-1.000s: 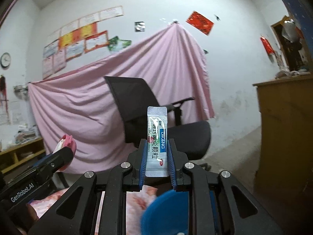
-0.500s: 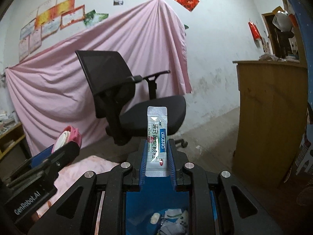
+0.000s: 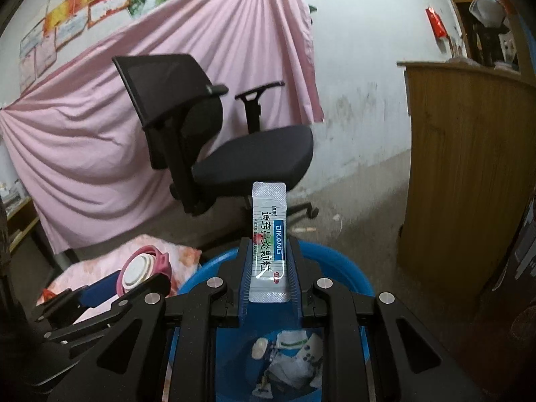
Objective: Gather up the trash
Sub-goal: 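Open both grippers to drop the tape roll and sachet into the basin, then move both grippers back over the red packet and orange battery on the bed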
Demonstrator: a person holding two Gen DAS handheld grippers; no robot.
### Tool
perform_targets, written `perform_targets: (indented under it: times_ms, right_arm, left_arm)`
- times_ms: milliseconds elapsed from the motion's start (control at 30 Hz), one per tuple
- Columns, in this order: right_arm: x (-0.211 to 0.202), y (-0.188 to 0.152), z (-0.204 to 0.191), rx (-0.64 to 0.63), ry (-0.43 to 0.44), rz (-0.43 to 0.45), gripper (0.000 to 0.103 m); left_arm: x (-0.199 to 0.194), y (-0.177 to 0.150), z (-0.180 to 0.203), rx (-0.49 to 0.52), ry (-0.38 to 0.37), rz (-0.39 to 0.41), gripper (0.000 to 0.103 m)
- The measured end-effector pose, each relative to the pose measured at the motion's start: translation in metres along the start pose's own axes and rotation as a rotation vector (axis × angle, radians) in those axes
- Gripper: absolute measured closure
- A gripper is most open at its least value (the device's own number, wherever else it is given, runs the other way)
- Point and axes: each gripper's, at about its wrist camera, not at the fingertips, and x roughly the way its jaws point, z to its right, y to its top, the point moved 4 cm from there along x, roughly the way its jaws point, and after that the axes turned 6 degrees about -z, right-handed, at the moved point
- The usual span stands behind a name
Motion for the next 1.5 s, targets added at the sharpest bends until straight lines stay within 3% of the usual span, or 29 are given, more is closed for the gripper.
perform_targets:
  times_ms: [300,800,1067,1100,1400,1467,1500]
  right_arm:
    - [0.026,-0.018,0.003,0.006,0.012,-0.135,0.084]
    - [0.032,-0.021,0.003,0.008,0.011,-0.169,0.079]
    - [0.023,-0.016,-0.002,0.008,0.027,-0.13,0.071]
    - [0.021,-0.015,-0.004,0.007,0.029,-0.122,0.067]
    - [-0.016,0.004,-0.03,-0.048,0.064,0.038,0.051]
    - [-0.025,0.007,-0.038,-0.059,0.078,0.085,0.043]
    - [-0.03,0.009,-0.041,-0.065,0.086,0.11,0.032]
  left_arm:
    - [0.007,-0.011,-0.004,-0.009,0.042,-0.058,0.051]
    - [-0.006,-0.01,-0.016,-0.013,0.09,-0.036,0.05]
    - [-0.022,-0.003,-0.026,-0.028,0.109,-0.003,0.049]
    - [-0.024,-0.002,-0.028,-0.03,0.11,0.003,0.049]
    - [-0.077,0.006,-0.053,-0.113,0.105,0.152,0.028]
    - [-0.092,0.006,-0.064,-0.137,0.11,0.202,0.018]
    - [-0.1,0.006,-0.071,-0.152,0.114,0.226,0.014]
